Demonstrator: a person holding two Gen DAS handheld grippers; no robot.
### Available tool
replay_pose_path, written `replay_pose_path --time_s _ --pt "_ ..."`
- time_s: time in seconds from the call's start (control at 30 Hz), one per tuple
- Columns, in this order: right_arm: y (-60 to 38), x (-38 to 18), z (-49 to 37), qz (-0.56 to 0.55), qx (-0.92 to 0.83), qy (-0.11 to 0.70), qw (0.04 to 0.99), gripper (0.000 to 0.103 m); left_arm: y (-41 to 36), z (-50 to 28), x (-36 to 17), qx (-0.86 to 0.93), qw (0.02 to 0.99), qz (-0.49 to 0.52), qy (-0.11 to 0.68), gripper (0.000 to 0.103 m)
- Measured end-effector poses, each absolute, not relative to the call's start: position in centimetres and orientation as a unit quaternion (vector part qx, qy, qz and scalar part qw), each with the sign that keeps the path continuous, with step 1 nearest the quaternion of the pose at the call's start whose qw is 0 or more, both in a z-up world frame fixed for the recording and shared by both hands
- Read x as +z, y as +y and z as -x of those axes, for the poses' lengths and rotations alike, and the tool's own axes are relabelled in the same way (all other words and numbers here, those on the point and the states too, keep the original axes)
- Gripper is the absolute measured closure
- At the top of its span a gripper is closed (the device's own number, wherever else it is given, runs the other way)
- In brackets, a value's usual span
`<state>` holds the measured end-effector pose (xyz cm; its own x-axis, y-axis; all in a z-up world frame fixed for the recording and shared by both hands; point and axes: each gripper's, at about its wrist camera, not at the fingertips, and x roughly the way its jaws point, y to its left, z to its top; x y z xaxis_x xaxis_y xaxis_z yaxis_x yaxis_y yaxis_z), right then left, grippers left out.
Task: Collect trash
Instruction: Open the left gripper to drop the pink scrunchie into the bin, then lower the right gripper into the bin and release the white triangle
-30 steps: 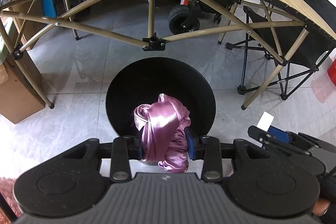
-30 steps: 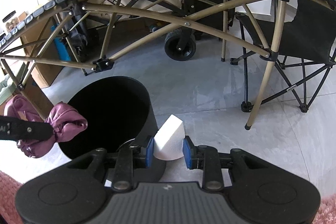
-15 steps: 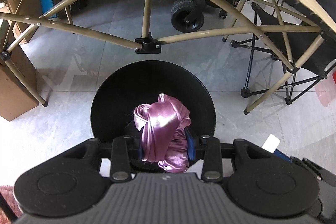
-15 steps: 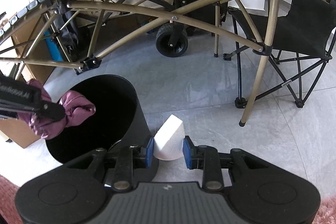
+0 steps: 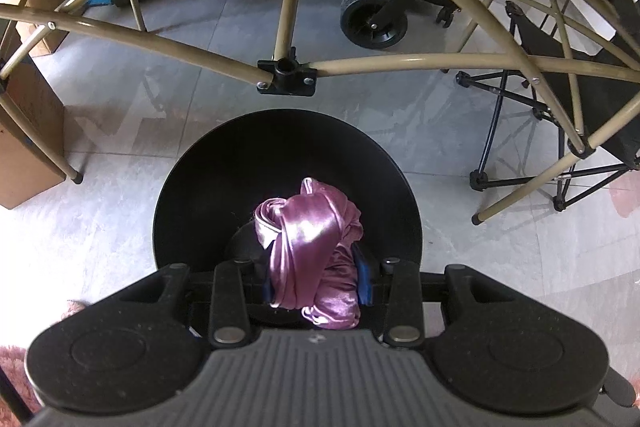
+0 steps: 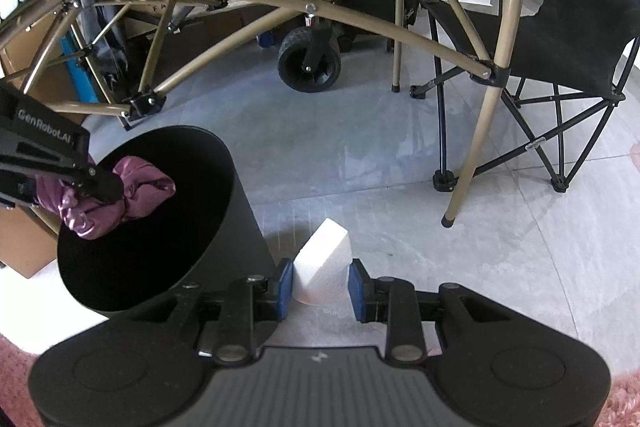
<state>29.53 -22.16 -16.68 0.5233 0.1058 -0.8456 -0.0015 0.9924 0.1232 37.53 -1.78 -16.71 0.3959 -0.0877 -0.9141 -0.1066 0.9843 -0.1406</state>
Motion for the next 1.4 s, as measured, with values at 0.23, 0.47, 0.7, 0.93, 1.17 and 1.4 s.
replay_pose_path --time_s 0.23,0.47,0.7,0.93,1.17,1.4 --pt "-22.2 -17.3 -30.0 -0.052 0.032 0.498 0.865 0.075 -2.0 -38.2 -17.3 0.018 0.829 0.082 0.553 0.064" --pt "-22.4 -17.4 -30.1 -0.056 0.032 0.502 0.863 0.075 -2.6 -38.0 -16.5 0.032 0.839 0.065 0.539 0.008" --pt "-22.5 -17.4 -30.0 -0.059 0.031 0.502 0.862 0.075 -2.3 -38.0 -16.7 0.042 0.83 0.067 0.553 0.0" --pt "-22.4 -17.3 -30.0 -0.06 0.032 0.501 0.863 0.075 -2.3 -37.9 -16.7 0.04 0.831 0.066 0.551 0.0" --pt "-22.3 -17.0 -29.8 -0.062 0.034 0.499 0.864 0.075 -2.2 -37.5 -16.5 0.038 0.831 0.062 0.551 0.0" --pt "-22.2 -16.5 -29.8 -0.063 0.04 0.493 0.867 0.075 -1.9 -36.9 -16.1 0.034 0.835 0.06 0.546 0.0"
